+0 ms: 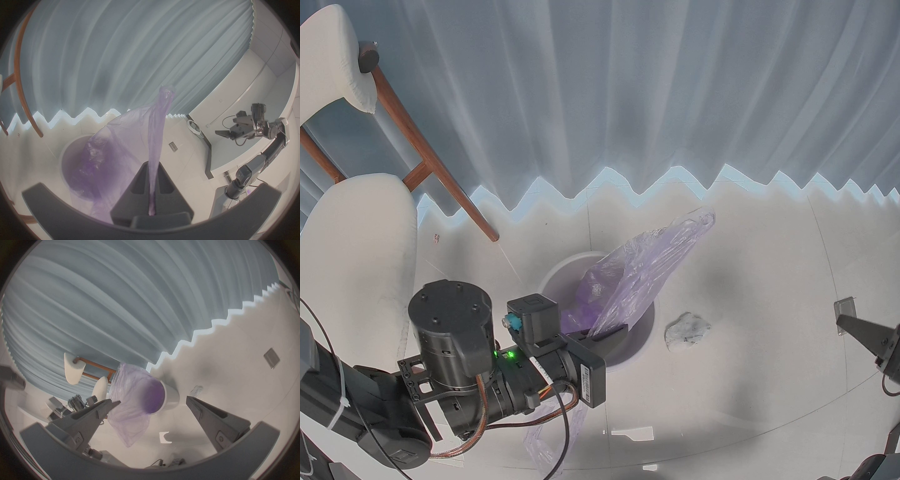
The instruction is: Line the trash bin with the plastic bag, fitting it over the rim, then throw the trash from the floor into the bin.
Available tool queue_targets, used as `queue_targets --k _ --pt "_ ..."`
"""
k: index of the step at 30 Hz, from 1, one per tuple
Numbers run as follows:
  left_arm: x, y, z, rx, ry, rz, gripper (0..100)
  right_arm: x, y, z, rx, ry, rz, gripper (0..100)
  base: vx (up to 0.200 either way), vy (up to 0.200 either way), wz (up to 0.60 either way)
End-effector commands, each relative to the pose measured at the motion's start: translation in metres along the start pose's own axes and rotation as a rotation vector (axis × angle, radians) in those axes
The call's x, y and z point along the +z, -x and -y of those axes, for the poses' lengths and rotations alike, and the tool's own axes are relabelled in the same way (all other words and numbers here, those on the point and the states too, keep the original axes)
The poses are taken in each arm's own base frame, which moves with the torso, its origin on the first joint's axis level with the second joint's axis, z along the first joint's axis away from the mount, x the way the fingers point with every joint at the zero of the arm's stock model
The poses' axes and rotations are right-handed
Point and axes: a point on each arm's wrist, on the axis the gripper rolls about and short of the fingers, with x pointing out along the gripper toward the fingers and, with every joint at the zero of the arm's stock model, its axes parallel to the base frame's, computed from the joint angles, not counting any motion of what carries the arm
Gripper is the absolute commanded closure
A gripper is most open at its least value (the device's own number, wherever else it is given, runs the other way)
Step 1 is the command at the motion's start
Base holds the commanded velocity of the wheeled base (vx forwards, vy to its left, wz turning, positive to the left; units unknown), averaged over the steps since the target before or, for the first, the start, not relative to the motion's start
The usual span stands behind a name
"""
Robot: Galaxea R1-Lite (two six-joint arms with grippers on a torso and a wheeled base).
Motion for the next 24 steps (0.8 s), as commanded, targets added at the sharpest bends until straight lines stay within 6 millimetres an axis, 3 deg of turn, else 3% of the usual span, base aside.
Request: queue_targets --k 1,11,12,18,20,21,24 --pt "-0.001 0.000 0.000 -0.003 0.002 -0.003 100 0.013 -0.042 -0.010 0.013 -0.068 -0.129 0 0.000 0.000 0.00" --pt "-0.004 -0.003 0.000 -0.002 -0.001 -0.015 100 0.008 -0.091 -0.031 0.070 -0.041 -0.282 0 0.000 0.000 0.00" --pt "-0.005 -0.004 0.000 -0.001 -0.002 -0.020 100 0.004 -0.105 -0.034 0.071 -0.033 -0.289 0 0.000 0.000 0.00" --pt "-0.002 -0.005 -0.001 0.005 0.000 -0.008 100 -0.004 -0.148 -0.042 0.073 -0.033 -0.200 0 0.000 0.000 0.00" --pt "-0.002 -0.005 -0.001 0.005 0.000 -0.008 100 -0.004 -0.148 -0.042 0.073 -0.033 -0.200 0 0.000 0.000 0.00" --pt "-0.001 -0.004 -0.003 0.008 0.001 -0.004 100 0.000 -0.162 -0.046 0.058 -0.057 -0.172 0 0.000 0.000 0.00" --pt "0.000 -0.004 -0.002 0.006 0.000 0.008 100 0.006 -0.175 -0.051 0.046 -0.092 -0.142 0 0.000 0.000 0.00"
